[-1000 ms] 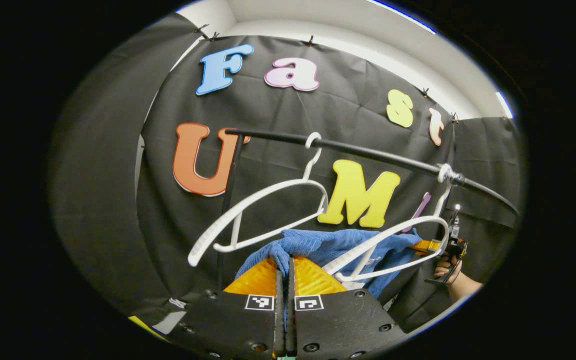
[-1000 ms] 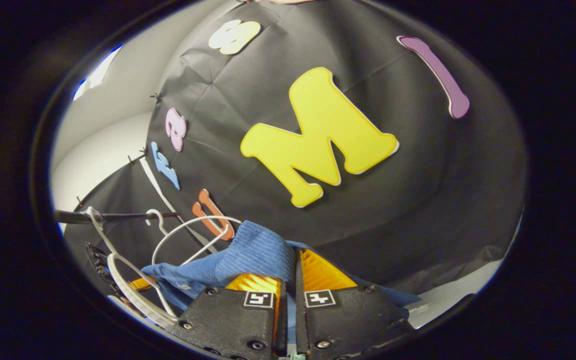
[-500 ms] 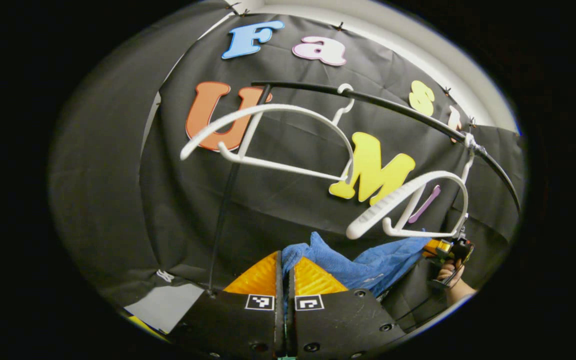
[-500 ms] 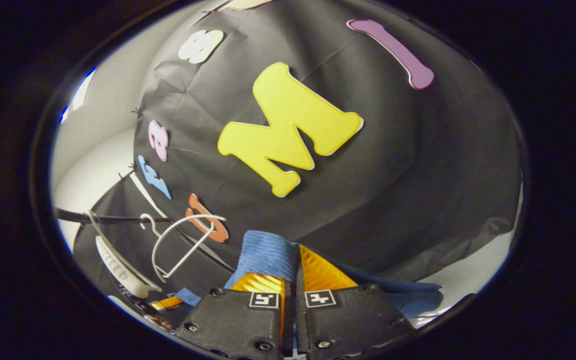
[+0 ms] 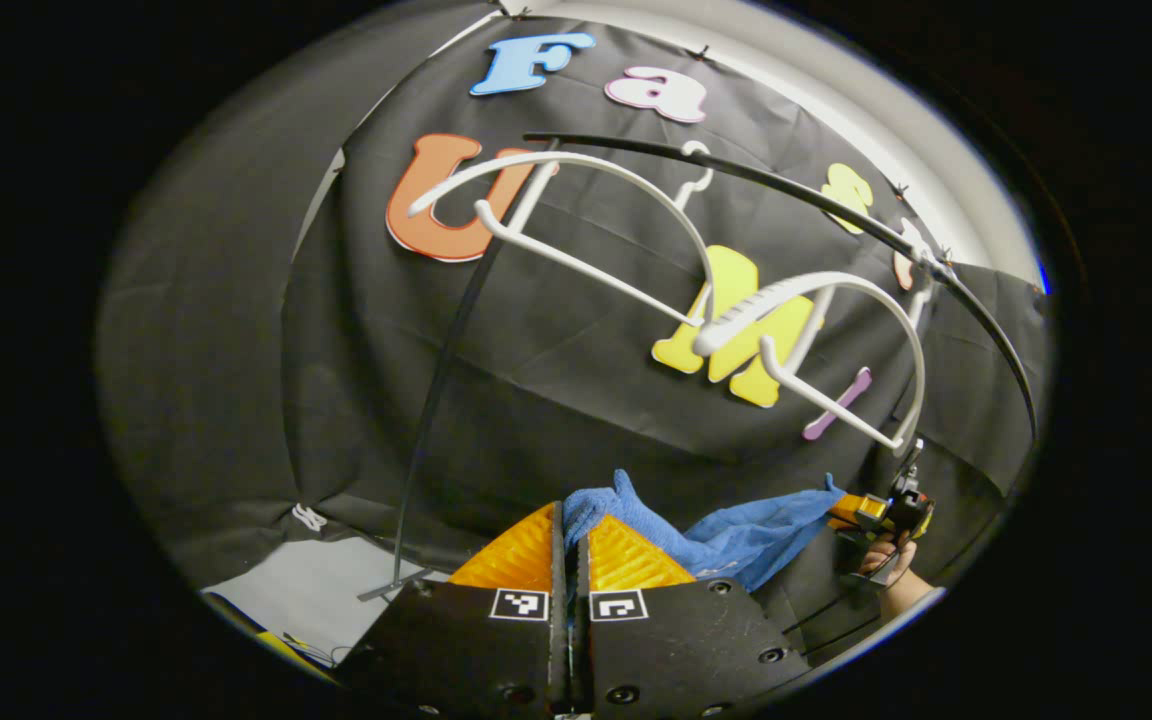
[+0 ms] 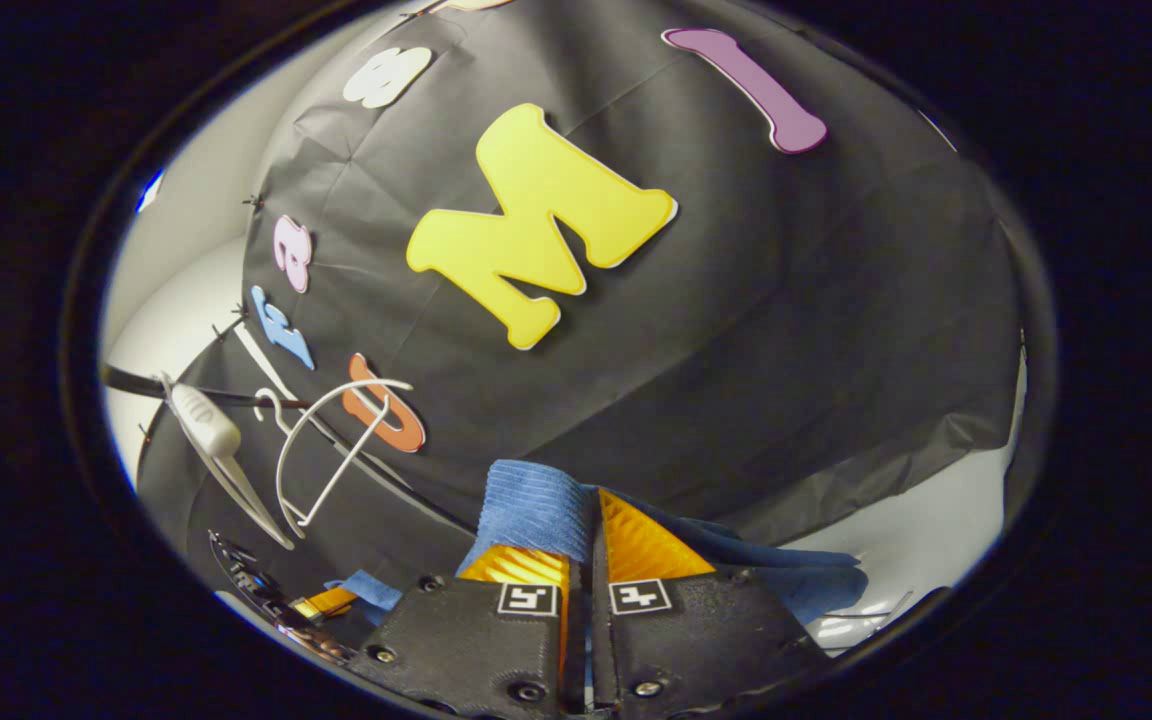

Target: Grasp the clothes on the hanger with both hands and then place them into the laundry hamper below.

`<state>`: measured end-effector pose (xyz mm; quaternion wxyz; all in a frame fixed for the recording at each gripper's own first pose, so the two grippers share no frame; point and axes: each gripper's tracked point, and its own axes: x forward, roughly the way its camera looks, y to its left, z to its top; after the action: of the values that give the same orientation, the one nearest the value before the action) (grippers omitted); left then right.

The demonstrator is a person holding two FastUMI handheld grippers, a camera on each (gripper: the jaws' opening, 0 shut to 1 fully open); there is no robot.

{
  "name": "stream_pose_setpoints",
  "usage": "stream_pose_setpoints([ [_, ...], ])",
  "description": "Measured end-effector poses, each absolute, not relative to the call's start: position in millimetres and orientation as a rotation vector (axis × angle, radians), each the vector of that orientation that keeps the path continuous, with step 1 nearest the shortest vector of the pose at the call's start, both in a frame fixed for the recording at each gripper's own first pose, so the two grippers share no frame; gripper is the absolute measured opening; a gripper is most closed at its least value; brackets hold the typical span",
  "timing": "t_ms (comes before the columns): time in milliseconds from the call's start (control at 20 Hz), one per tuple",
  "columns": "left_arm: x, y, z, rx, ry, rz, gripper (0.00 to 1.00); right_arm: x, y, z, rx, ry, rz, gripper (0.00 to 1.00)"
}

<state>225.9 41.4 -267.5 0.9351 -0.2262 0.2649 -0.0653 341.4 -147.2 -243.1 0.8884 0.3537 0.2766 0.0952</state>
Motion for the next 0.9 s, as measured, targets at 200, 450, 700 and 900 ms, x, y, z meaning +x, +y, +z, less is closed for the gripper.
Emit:
stream_pose_setpoints([
  [200, 208, 22, -254, -0.438, 0.535, -0.188, 0.01, 316, -113, -237, 0.718, 0.584, 0.251, 0.06],
  [450, 187, -4, -225, -0.444, 0.486, -0.269, 0.01, 285, -62, -211, 0.706, 0.571, 0.350, 0.06],
  [700, 169, -34, -184, -0.429, 0.423, -0.364, 0.01, 253, -7, -175, 0.703, 0.549, 0.463, 0.06],
  [900, 159, -59, -155, -0.408, 0.374, -0.428, 0.01, 228, 33, -146, 0.684, 0.533, 0.553, 0.06],
])
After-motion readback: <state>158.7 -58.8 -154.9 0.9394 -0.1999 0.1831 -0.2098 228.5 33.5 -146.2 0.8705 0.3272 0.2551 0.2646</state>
